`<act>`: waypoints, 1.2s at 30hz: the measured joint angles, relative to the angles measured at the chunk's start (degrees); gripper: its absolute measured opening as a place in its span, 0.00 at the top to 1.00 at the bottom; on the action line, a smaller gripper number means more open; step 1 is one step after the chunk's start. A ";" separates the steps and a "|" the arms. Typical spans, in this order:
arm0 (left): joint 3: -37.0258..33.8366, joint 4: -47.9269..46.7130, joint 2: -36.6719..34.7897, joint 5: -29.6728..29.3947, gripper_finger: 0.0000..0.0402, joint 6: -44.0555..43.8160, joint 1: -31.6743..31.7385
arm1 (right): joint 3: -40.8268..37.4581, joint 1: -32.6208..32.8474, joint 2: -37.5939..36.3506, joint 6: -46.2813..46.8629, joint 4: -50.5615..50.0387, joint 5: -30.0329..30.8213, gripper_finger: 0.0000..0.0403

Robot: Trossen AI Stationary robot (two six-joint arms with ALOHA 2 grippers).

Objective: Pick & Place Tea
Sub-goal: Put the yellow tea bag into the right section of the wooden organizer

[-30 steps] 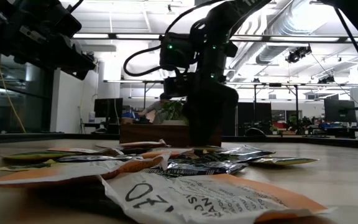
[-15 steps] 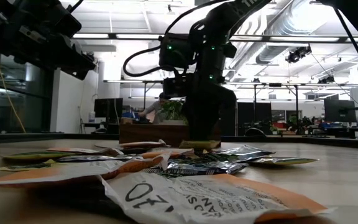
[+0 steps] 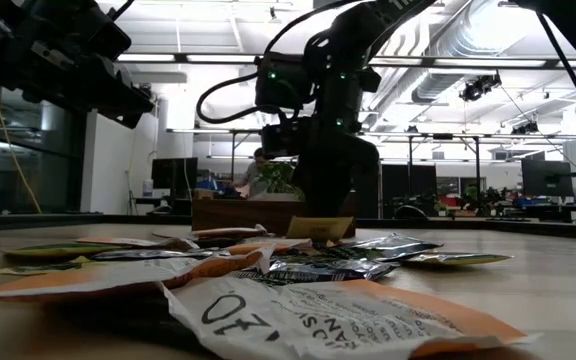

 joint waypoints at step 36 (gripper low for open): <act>0.00 0.00 0.00 -0.01 1.00 0.00 0.00 | 0.99 7.52 -6.07 5.57 -0.49 57.89 1.00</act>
